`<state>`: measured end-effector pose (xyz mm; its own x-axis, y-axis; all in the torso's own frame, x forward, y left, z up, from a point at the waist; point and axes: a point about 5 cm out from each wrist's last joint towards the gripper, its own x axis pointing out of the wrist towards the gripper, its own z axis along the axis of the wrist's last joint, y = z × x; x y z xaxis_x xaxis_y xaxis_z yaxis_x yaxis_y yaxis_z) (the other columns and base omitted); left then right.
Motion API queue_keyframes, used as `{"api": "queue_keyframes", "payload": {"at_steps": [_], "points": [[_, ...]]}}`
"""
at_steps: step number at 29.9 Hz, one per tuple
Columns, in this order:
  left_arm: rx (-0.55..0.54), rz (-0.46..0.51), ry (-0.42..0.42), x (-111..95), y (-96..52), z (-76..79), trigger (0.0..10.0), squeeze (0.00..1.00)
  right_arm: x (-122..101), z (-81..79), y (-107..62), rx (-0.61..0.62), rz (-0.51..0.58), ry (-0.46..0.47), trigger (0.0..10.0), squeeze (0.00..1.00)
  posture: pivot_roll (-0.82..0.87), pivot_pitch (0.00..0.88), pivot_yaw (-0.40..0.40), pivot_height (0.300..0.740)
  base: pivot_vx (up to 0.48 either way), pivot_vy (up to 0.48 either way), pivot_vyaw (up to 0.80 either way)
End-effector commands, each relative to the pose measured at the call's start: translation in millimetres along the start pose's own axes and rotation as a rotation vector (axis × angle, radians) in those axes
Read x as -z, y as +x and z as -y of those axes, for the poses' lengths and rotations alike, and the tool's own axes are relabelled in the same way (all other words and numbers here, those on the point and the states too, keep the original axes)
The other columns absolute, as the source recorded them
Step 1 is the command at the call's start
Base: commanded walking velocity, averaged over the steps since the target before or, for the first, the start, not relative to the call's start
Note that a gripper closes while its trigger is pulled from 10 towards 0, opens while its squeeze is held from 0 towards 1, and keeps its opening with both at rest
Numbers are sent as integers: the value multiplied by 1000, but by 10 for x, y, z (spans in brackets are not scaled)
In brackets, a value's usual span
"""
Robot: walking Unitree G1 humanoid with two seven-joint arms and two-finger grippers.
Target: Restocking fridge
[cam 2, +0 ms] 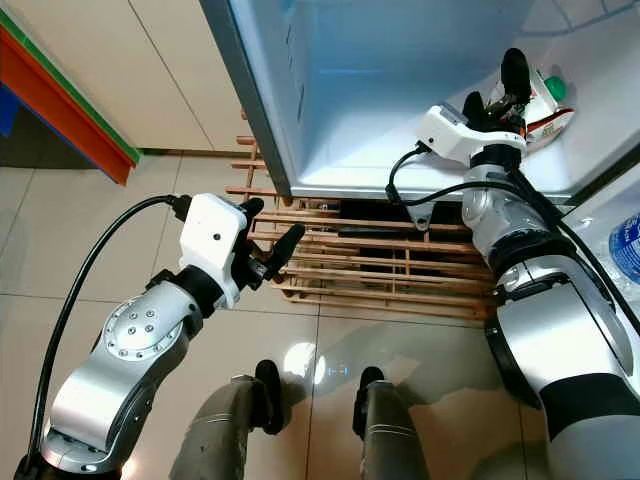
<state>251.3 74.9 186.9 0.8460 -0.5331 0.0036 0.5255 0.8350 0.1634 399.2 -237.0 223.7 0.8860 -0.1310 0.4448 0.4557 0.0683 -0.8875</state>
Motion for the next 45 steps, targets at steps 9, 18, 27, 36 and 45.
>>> {"api": "queue_keyframes", "payload": {"at_steps": [9,18,27,36,45], "points": [[-1,-10,2,48,20,-1,10000,0,38,97,36,81,38,-104,10000,0,175,383,94,740,0,0,0],[31,-14,-2,102,60,33,10000,0,-102,49,12,105,71,-37,10000,0,169,351,73,740,0,0,0],[198,-17,-27,322,57,291,10000,0,-142,63,14,126,132,-100,10000,0,151,341,58,740,0,0,0],[184,56,-31,172,137,324,10000,0,19,119,9,162,159,-289,10000,0,147,356,56,740,0,0,0],[137,46,-42,197,165,223,10000,0,39,43,-47,130,176,-324,10000,0,144,352,45,740,0,0,0]]}}
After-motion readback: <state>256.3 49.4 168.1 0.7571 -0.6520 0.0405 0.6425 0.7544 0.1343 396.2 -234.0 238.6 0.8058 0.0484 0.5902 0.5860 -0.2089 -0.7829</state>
